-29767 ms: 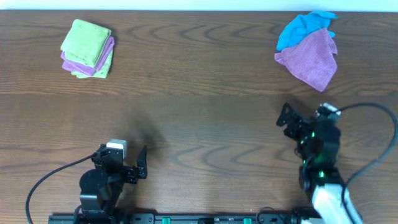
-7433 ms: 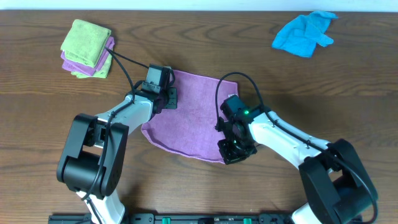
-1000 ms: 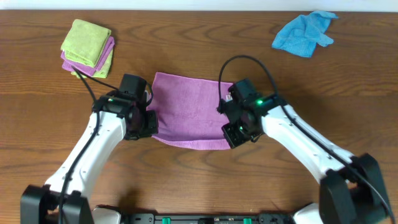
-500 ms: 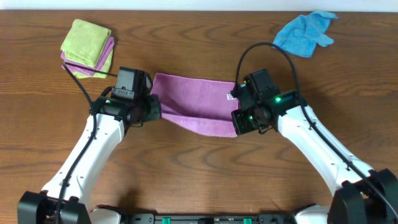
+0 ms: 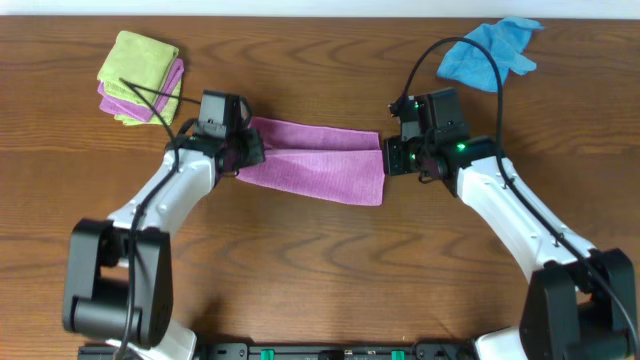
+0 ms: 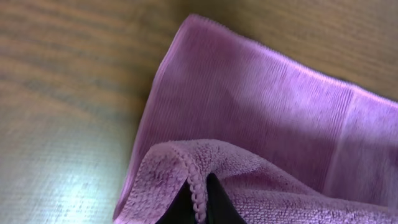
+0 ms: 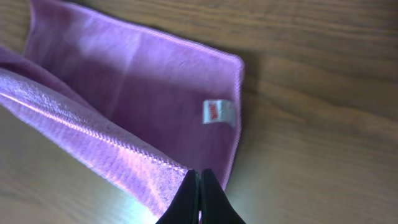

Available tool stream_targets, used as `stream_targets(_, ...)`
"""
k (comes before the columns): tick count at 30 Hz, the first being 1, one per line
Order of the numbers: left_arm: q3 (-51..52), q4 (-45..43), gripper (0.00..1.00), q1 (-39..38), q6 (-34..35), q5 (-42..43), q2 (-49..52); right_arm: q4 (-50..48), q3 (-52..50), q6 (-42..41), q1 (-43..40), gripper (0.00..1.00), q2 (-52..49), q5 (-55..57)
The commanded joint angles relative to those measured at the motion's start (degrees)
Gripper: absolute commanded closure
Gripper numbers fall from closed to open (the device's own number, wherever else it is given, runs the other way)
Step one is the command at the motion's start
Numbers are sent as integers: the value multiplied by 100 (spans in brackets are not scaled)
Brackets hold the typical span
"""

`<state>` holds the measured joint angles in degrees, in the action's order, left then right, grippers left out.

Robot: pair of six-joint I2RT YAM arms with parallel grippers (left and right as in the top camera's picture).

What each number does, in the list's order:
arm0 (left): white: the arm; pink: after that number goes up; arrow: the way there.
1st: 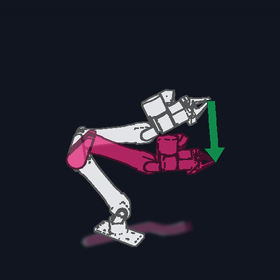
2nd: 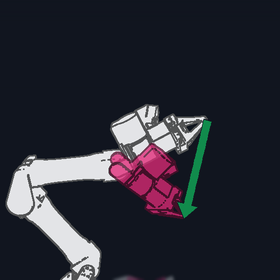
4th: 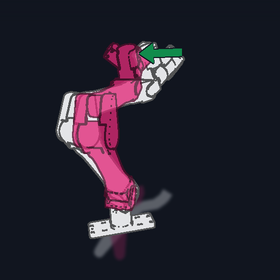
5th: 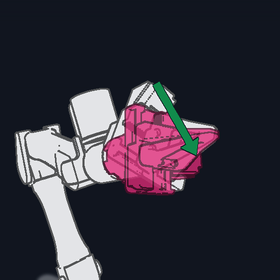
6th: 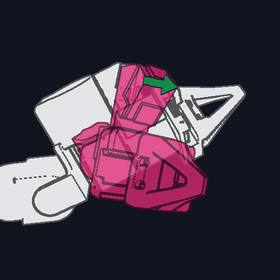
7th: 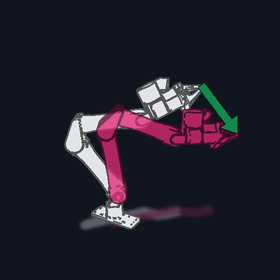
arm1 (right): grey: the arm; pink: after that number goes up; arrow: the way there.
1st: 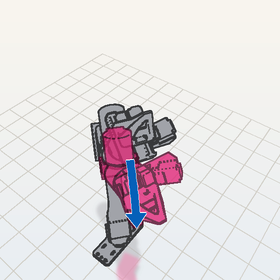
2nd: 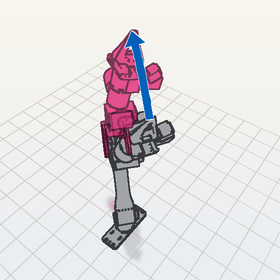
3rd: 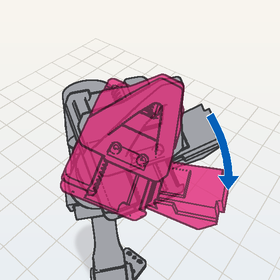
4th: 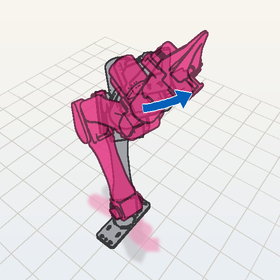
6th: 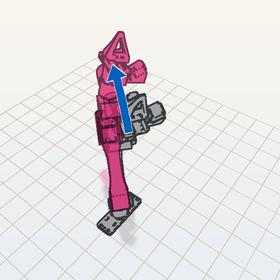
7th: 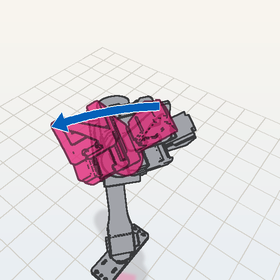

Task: Fold the cloth
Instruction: 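Lift the near edge with both grippers and fold it toward the far edge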

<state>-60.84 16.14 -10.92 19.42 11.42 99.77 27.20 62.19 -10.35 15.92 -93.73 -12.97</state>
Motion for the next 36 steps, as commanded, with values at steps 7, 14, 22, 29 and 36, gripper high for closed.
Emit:
stream_targets(7, -1088, -37, 94, 52, -275, -87, 896, -697, 234, -210, -120, 98, -389, 57)
stream_targets(14, -1762, -133, 94, 170, -321, 24, 1425, -699, 964, -251, -240, 99, -1097, 70)
stream_targets(22, -2111, 603, 94, 264, -575, 365, 1659, -79, 1198, -291, -240, 98, -1228, 52)
stream_targets(29, -2114, 1445, 94, 278, -916, 321, 1657, 713, 1198, -289, -234, 98, -1228, -254)
stream_targets(36, -2120, 1561, 94, 354, -914, 323, 1622, 951, 1198, -289, -214, 99, -1224, -562)
